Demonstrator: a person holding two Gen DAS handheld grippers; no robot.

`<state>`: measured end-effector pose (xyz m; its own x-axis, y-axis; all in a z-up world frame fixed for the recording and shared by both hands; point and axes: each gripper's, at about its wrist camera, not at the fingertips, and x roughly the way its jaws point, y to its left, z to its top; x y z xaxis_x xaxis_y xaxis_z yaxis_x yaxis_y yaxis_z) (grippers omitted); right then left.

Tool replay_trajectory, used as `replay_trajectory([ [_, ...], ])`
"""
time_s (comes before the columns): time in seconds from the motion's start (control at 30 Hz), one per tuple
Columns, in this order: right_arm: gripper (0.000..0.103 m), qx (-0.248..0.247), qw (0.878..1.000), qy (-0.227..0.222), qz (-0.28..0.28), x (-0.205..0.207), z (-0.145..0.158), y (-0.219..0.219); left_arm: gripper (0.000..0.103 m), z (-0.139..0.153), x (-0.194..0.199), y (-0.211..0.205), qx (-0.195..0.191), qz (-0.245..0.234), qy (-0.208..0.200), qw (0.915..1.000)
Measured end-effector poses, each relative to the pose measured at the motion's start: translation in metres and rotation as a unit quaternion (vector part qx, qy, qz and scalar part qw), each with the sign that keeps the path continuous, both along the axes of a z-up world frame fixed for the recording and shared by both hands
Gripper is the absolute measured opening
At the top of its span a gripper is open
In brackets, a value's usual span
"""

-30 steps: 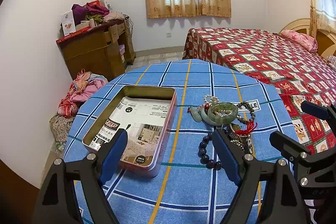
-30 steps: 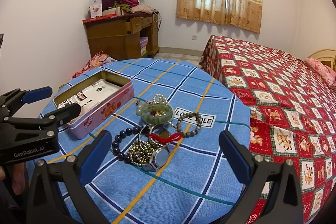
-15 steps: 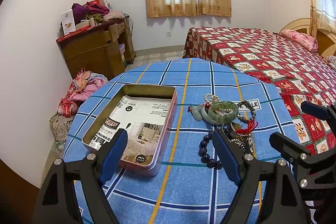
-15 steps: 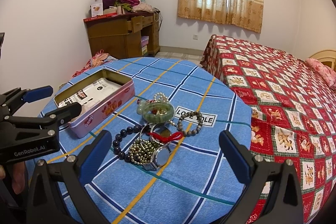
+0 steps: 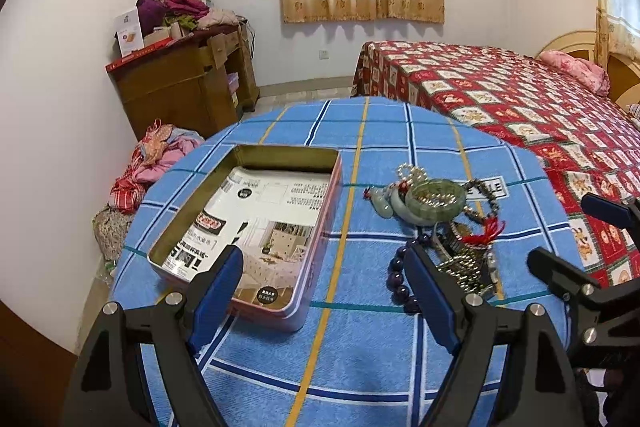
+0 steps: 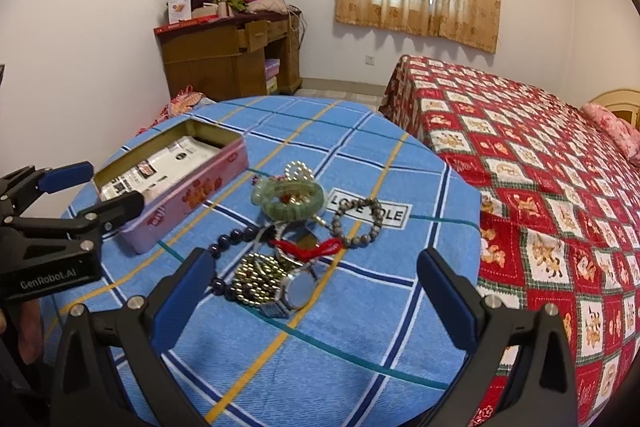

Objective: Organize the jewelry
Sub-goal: 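Lower the right tool onto the silver wristwatch and close on it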

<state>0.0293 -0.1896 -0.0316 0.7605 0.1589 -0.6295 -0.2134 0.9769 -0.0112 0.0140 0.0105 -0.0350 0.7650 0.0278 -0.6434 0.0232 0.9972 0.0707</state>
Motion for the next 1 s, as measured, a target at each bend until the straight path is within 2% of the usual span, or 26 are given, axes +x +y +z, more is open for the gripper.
replay_trajectory([
  [0.2,0.084,0.003,0.999,0.038,-0.003,0.012,-0.024,-0.006,0.083,-0.017,0.006,0.002,-0.008,-0.005,0.016,0.9998],
  [0.3,0.082,0.008,0.999,0.051,-0.001,0.017,-0.032,-0.006,0.083,-0.022,0.011,-0.002,-0.012,-0.013,0.023,0.9996],
  [0.43,0.070,0.020,0.998,0.066,-0.003,0.027,-0.041,-0.005,0.083,-0.023,0.016,-0.010,-0.008,-0.023,0.019,0.9995],
  [0.77,0.062,0.060,0.993,0.099,0.021,0.038,-0.056,-0.004,0.083,-0.028,0.023,-0.018,-0.013,-0.040,0.027,0.9988],
  [0.9,0.042,0.072,0.991,0.104,0.042,0.037,-0.057,-0.003,0.083,-0.029,0.025,-0.019,-0.017,-0.043,0.030,0.9985],
  [1.0,0.035,0.074,0.990,0.106,0.051,0.036,-0.059,-0.001,0.083,-0.027,0.029,-0.021,-0.019,-0.049,0.029,0.9982],
])
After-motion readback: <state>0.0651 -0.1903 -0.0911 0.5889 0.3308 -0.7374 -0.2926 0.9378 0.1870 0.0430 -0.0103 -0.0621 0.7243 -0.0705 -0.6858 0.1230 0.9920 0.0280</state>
